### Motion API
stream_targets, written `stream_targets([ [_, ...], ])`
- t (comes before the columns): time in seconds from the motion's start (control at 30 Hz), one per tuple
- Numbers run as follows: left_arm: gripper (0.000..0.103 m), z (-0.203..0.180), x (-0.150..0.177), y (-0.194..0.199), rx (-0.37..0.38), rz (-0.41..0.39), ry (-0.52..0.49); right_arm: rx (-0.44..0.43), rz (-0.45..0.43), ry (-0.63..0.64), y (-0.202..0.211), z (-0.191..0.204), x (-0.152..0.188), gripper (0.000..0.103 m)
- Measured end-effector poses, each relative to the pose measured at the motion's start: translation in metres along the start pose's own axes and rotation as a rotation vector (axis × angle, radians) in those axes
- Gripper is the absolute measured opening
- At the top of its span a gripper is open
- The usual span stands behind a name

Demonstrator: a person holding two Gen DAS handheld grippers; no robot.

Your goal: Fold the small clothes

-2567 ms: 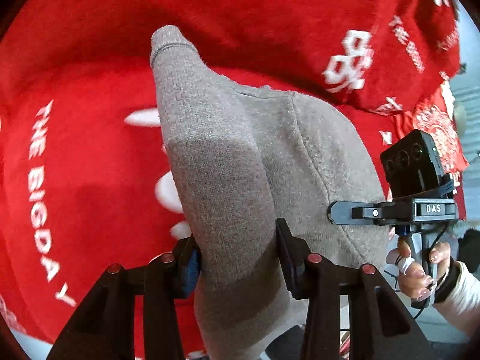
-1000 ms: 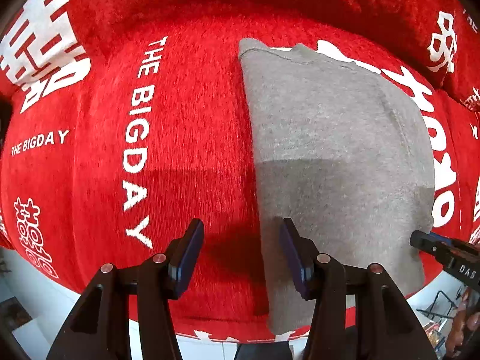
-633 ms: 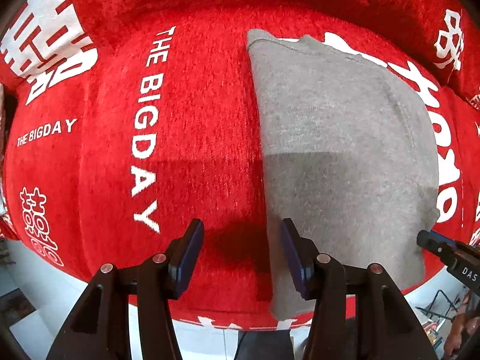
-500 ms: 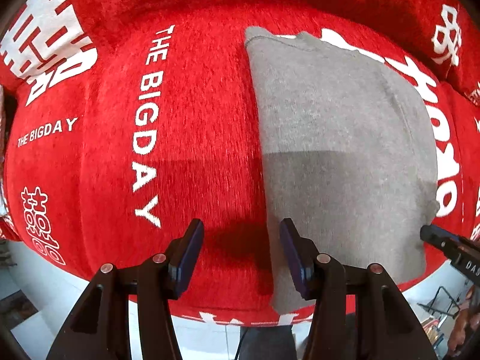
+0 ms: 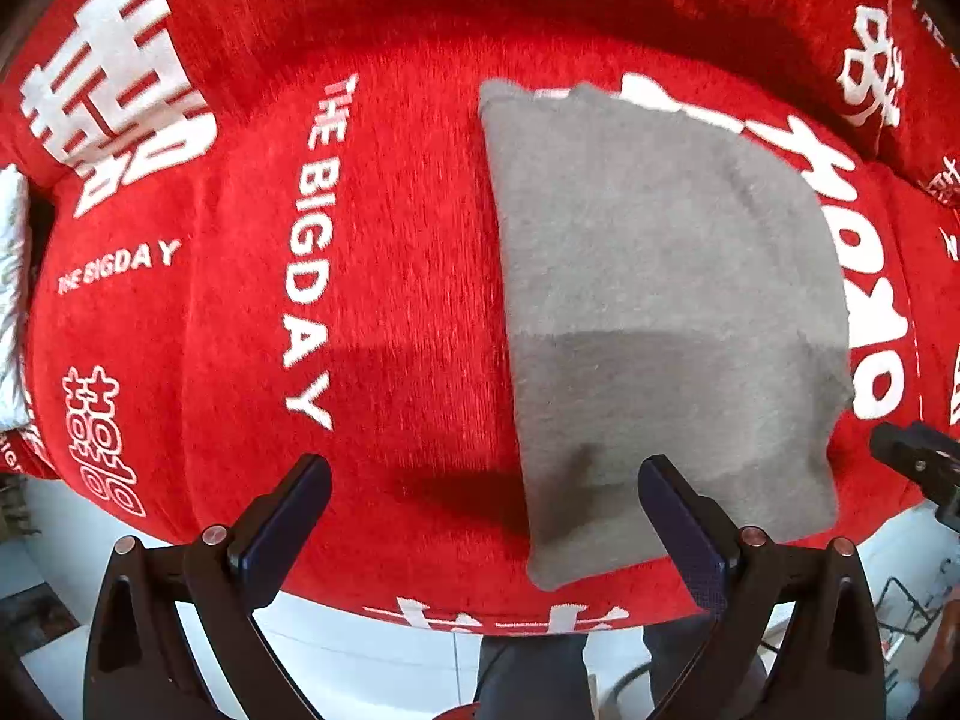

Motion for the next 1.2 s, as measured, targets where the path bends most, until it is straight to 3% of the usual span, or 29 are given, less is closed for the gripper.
stream_targets([
  [0.07, 0.102, -0.002, -0.002, 0.007, -0.003, -0.020, -0.008, 0.040, -0.011, 0.028, 0.003, 0.004, -0.004, 0.095],
  [0.1, 0.102, -0.003, -0.003, 0.009, -0.004, -0.028, -0.011, 0.052, -0.015, 0.038, 0.003, 0.007, -0.005, 0.102],
  [0.23, 0.102, -0.005, -0.006, 0.012, -0.020, -0.050, -0.013, 0.109, -0.038, 0.062, 0.003, 0.010, -0.007, 0.103],
  [1.2, 0.102, -0.004, -0.005, 0.013, -0.020, -0.056, 0.020, 0.106, -0.028, 0.039, 0.002, 0.018, -0.004, 0.103],
])
Point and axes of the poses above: each gripper's, at about its wrist camera, not at the fingertips, and y roughly against the way its jaws point, z to its left, x to its underside, the point moved 7 cm from there along -y, roughly the way its jaws point, and after that the axes turned 5 degrees about -z, right-handed, at the moved point
